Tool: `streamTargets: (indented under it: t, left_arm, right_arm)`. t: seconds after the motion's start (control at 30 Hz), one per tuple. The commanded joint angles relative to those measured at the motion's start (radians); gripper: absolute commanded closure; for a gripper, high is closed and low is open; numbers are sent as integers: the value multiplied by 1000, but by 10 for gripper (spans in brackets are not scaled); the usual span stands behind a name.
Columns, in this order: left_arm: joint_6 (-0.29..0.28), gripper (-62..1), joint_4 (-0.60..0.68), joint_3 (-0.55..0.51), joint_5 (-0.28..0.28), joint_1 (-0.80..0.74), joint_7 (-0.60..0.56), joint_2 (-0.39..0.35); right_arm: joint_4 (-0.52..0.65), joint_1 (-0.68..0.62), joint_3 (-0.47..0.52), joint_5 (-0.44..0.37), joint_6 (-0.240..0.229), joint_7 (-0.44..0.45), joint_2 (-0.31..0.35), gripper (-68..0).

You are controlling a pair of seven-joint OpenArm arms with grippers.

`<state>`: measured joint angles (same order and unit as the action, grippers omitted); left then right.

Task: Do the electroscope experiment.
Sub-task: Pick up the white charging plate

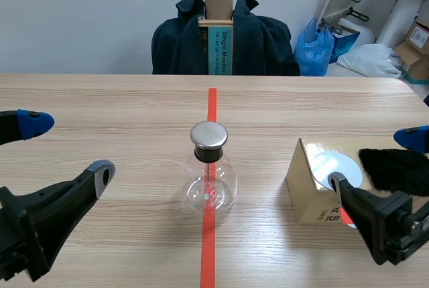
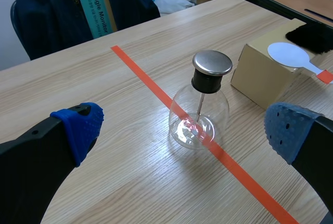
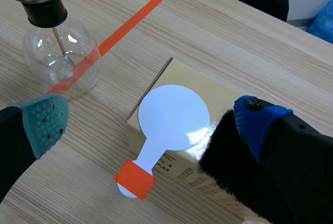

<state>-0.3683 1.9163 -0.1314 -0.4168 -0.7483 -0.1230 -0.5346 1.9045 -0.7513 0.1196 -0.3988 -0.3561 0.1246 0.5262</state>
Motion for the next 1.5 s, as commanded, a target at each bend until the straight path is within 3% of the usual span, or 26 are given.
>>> streamTargets:
  t: [0.0,0.47,0.57,0.7,0.77,0.83,0.93,1.0,1.07,1.2,1.3,1.47]
  left_arm:
    - [-1,-623,13,6,-10,0,-12,2]
    - [0,-623,13,6,-6,1,-12,2]
    - [0,-623,13,6,-6,1,-12,2]
    - [0,-623,13,6,-6,1,-14,2]
    - [0,-623,13,6,-6,1,-14,2]
    - [0,-623,13,6,-6,1,-14,2]
    - [0,-623,13,6,-5,1,-14,2]
    - [0,-623,13,6,-2,1,-14,2]
    - [0,-623,13,6,19,2,-14,2]
    - [0,-623,13,6,43,3,-14,2]
    - [0,-623,13,6,43,3,-14,2]
    - [0,-623,13,6,43,4,-15,2]
  right_arm:
    - [19,0,5,-23,-5,8,5,-679]
    - [20,3,14,5,-5,-29,6,-679]
    - [67,3,34,118,-11,-18,14,-679]
    - [186,-31,25,430,-4,29,-5,-679]
    - [235,-66,13,604,29,48,-36,-679]
    - [251,-109,-12,808,85,105,-79,-679]
    - [232,-176,-70,1145,220,140,-160,-679]
    - [190,-206,-109,1331,351,138,-207,-679]
    - [122,-221,-145,1456,487,137,-236,-679]
    - [-48,-207,-208,1606,706,137,-241,-679]
    - [-163,-161,-229,1639,813,132,-239,-679]
    - [-318,-52,-241,1679,836,111,-218,-679]
